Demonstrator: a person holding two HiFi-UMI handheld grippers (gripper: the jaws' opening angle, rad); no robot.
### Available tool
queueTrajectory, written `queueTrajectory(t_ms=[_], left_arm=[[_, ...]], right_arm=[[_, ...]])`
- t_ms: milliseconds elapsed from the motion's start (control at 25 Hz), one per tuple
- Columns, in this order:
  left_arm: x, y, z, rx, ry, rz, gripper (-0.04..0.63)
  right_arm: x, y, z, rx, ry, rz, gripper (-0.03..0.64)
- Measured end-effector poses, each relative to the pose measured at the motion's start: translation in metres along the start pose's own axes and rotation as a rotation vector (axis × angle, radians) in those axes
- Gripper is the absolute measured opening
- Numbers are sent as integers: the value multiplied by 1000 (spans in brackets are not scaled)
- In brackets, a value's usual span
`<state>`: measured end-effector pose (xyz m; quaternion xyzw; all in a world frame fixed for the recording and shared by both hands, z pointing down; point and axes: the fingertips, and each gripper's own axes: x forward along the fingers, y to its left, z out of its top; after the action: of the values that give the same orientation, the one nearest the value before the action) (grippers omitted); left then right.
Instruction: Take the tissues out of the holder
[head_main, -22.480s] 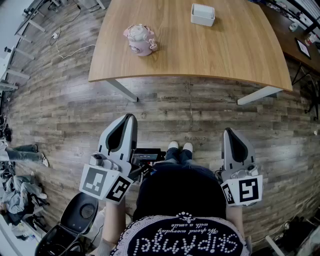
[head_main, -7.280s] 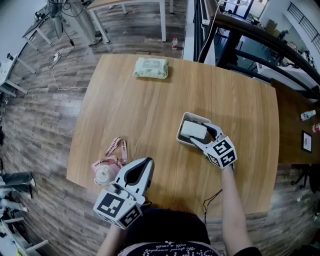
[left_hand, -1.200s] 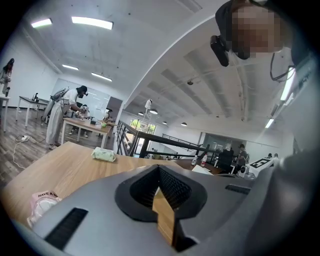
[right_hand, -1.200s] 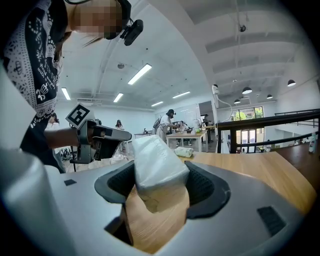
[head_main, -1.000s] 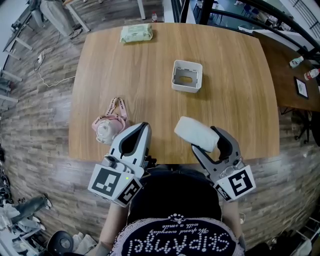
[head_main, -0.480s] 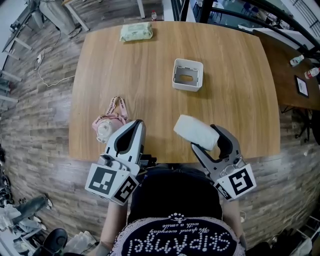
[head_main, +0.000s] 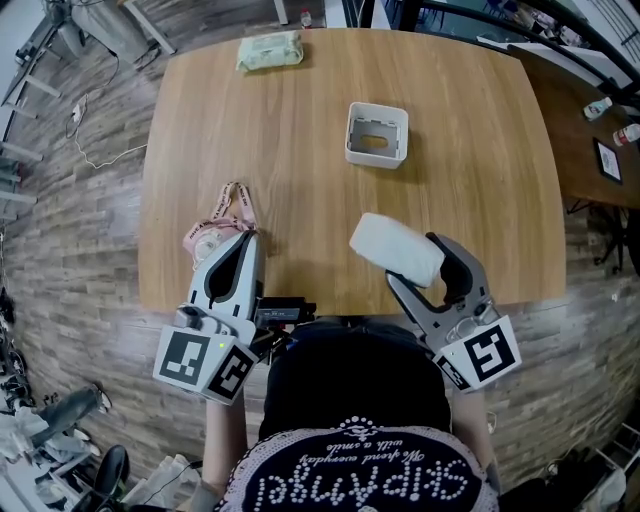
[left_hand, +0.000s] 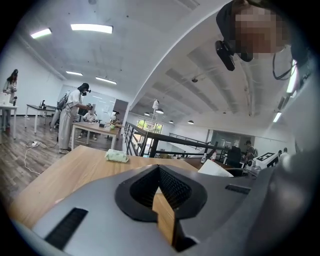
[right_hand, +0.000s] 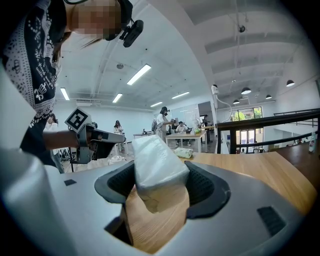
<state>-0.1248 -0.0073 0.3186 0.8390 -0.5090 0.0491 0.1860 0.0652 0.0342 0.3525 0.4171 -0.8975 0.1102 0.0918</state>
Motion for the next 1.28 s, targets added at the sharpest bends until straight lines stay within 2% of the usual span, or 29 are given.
queueTrajectory(t_ms=[1280], left_arm=[[8, 0, 2, -15, -1, 18, 5]], right_arm=[[2, -9, -1, 22, 10, 9, 307]])
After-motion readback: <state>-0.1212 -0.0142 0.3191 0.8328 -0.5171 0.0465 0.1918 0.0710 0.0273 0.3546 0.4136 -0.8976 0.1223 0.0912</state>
